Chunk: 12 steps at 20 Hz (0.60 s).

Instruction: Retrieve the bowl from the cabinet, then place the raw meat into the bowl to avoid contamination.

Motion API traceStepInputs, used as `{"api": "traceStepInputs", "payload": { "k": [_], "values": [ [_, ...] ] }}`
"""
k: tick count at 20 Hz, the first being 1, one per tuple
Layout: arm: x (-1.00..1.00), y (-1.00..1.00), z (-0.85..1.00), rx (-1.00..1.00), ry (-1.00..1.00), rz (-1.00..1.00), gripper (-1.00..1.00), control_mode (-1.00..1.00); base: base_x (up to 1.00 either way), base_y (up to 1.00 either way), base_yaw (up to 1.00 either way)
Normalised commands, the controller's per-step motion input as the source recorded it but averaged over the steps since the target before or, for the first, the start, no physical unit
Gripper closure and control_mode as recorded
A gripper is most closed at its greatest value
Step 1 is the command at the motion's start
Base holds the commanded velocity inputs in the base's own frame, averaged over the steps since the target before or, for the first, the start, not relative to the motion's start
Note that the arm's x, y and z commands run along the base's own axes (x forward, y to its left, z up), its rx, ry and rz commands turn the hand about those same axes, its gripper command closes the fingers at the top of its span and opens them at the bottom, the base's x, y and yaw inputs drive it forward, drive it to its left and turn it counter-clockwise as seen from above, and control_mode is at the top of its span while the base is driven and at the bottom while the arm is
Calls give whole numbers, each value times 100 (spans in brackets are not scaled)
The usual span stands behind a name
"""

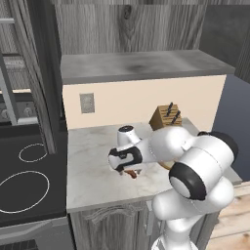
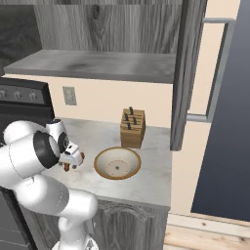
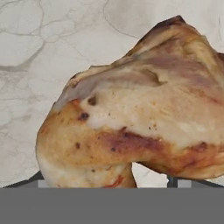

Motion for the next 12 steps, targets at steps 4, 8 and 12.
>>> {"api": "traceStepInputs", "payload": {
  "k": [4,8,12],
  "values": [
    [5,3,-9,0,0,3,100,-100,0,0,0],
    [4,3,-1,0,-2,0,100,-100,0,0,0],
    [0,8,0,0,-3,-1,100,-100,0,0,0]
  ]
}}
